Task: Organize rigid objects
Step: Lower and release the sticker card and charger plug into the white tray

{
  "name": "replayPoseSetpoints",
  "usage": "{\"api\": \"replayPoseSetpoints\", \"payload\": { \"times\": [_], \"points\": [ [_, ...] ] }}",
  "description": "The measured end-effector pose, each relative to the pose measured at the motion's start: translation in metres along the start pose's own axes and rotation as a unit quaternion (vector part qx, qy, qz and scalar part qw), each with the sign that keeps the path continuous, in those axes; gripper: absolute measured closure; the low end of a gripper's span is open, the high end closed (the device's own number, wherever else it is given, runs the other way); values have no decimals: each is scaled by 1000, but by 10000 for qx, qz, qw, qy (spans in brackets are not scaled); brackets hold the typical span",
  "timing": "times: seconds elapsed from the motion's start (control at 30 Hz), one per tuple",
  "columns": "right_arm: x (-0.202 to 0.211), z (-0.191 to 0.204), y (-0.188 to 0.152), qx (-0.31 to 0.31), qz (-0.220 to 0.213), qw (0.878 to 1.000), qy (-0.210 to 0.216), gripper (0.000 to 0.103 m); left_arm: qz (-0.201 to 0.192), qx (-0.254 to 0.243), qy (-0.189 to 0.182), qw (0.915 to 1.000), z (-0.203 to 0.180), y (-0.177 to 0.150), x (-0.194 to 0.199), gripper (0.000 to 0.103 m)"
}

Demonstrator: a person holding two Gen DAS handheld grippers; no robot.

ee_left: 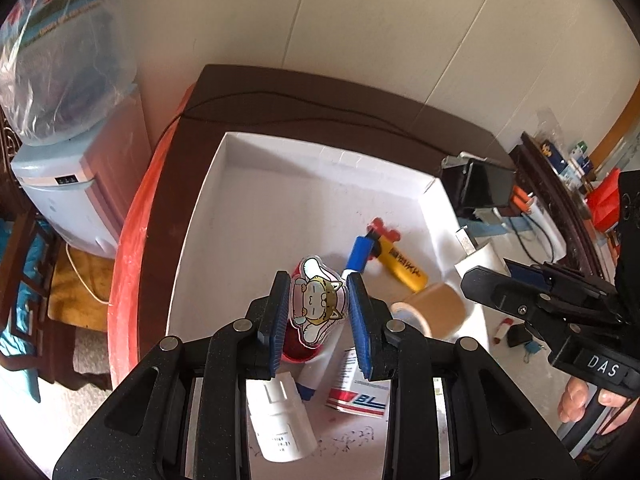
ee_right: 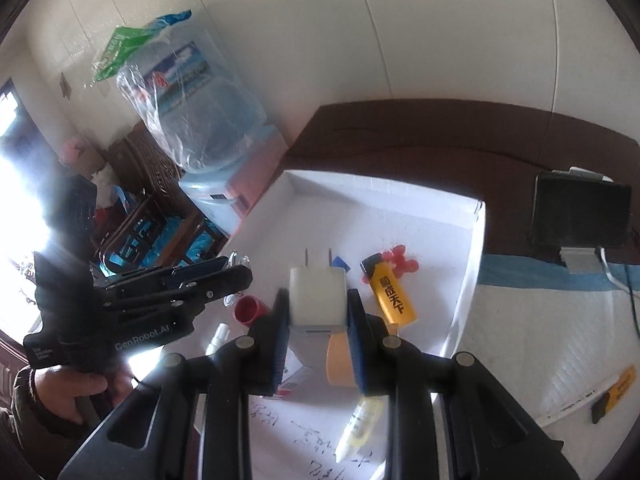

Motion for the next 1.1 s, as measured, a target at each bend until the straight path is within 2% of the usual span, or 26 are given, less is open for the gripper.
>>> {"api": "replayPoseSetpoints", "payload": {
  "times": [0.2,0.27,0.33,0.37,0.4,0.47,0.5,0.53,0.6,0.67,0.9,1.1],
  "points": [
    [-5,-2,4,90,-66,9996,-257,77,139,109,144,9997,7,-1,-10,75],
    [-5,-2,4,146,-57,9993,-332,77,132,134,194,9996,8,-2,-9,70],
    [-5,-2,2,160,-50,9991,-394,76,80,172,251,9995,9,-1,-6,45],
    [-4,-2,1,163,-51,9989,-427,76,32,187,296,9994,10,-1,-4,20],
    [-2,-3,0,155,-62,9987,-474,71,-62,194,375,9991,11,-1,1,9],
    [1,-4,-1,147,-99,9985,-521,48,-193,203,529,9982,13,0,8,0],
    [4,-3,-2,155,-140,9984,-518,24,-231,230,597,9977,15,0,12,0],
    [8,-1,-3,162,-190,9984,-512,13,-278,270,659,9971,17,-1,18,0],
    [14,2,-4,182,-287,9979,-555,9,-383,313,681,9965,19,-2,28,0],
    [19,6,-6,222,-340,9973,-608,0,-494,332,688,9958,18,-6,39,0],
    [44,25,-21,371,-510,9958,-659,0,-773,250,494,9955,-5,-23,76,0],
    [73,41,-32,408,-741,9941,-675,0,-1248,180,482,9908,-24,-32,125,0]
  ]
}}
Point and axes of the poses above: each gripper's, at about its wrist camera, not at the fingertips, and x roughly against the way its jaws point, z to its left, y to its top, the point moved 8 cm from there along -x, roughly the way its jaws point, and after that the axes turned 12 degrees about z, right-handed, at the moved point
